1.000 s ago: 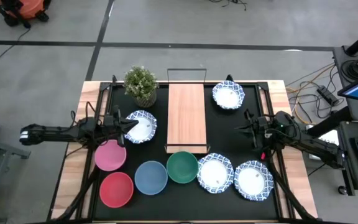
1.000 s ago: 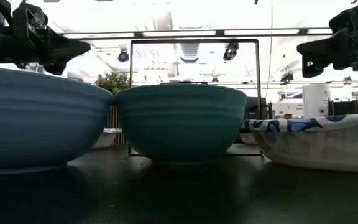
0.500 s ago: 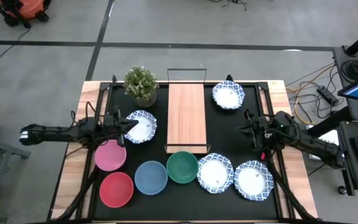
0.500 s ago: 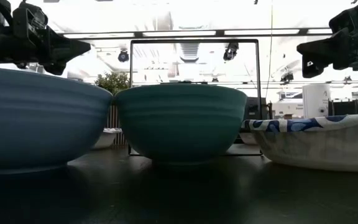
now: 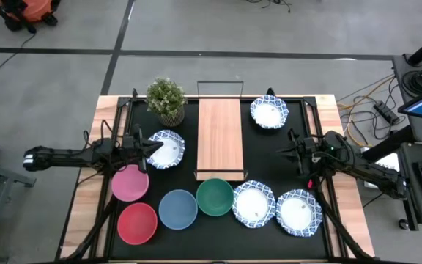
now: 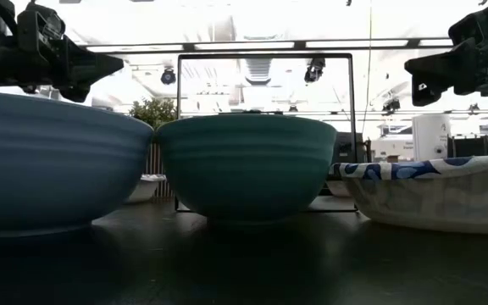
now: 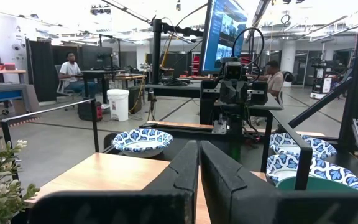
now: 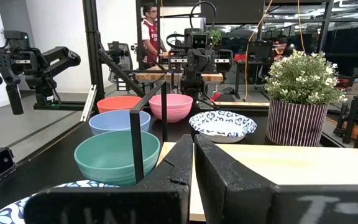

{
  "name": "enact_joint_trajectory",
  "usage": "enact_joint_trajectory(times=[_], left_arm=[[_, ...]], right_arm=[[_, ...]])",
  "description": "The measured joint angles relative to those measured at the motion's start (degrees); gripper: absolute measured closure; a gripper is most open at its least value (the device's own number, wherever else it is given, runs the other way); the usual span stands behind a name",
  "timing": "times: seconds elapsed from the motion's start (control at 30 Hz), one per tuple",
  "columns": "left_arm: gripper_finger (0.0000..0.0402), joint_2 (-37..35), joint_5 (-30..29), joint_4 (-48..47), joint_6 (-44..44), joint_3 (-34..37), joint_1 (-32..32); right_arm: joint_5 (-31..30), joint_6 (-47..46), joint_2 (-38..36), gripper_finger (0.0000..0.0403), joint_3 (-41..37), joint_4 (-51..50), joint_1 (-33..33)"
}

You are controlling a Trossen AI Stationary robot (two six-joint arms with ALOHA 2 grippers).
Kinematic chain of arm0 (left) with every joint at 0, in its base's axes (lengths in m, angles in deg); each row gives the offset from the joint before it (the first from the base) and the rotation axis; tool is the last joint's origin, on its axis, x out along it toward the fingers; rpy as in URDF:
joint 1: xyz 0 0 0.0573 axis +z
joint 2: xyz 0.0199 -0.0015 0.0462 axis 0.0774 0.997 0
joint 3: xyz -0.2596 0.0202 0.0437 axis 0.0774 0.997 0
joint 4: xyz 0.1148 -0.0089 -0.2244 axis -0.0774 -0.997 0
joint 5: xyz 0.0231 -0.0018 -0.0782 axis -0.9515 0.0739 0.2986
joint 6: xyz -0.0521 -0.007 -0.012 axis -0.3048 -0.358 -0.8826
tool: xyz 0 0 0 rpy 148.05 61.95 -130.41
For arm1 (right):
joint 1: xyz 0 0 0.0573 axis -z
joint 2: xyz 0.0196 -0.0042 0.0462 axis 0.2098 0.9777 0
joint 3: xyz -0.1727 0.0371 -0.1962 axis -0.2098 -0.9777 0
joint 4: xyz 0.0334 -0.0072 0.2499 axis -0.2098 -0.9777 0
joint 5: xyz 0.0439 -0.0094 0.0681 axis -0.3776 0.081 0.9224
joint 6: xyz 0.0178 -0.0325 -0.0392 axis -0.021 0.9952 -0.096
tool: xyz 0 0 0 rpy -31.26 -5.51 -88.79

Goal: Place and stack bowls onto a shelf

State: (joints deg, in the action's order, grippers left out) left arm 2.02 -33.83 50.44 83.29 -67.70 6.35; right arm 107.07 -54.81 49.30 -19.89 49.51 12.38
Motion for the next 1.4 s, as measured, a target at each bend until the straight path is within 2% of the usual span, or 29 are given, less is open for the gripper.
enact_joint_trajectory(times=[0.33, 0.7, 0.77, 0.9, 1.0, 1.13, 1.4], left_arm=[[0.0402, 0.00, 0.00, 0.00, -0.01, 0.00, 0.02], [0.0402, -0.02, 0.00, 0.31, -0.11, -0.01, 0.00], [0.0402, 0.02, 0.02, 1.77, -4.18, -0.01, -0.02], [0.0402, 0.05, 0.00, 4.61, -23.11, 0.00, -0.04], [0.0402, 0.31, 0.00, 6.62, -30.49, -0.01, -0.07], [0.0402, 1.26, 1.34, 10.50, -32.73, 0.01, -0.11], [0.0402, 3.54, 2.98, 18.21, -30.94, 0.00, -0.08]], right_arm=[[0.00, -1.52, 0.00, 0.0394, 0.00, 0.39, 0.01], [0.01, -23.00, 0.00, 0.0394, 0.09, 11.70, -0.66], [0.07, -24.38, 0.08, 0.0394, 0.72, 11.34, -1.45], [0.04, -25.91, 0.74, 0.0394, 3.55, 11.56, -3.51], [0.01, -26.35, 2.01, 0.0394, 5.72, 11.31, -5.53], [0.02, -26.47, 4.59, 0.0394, 9.12, 11.06, -7.98], [-0.11, -25.37, 12.58, 0.0385, 17.63, 8.89, -8.75]])
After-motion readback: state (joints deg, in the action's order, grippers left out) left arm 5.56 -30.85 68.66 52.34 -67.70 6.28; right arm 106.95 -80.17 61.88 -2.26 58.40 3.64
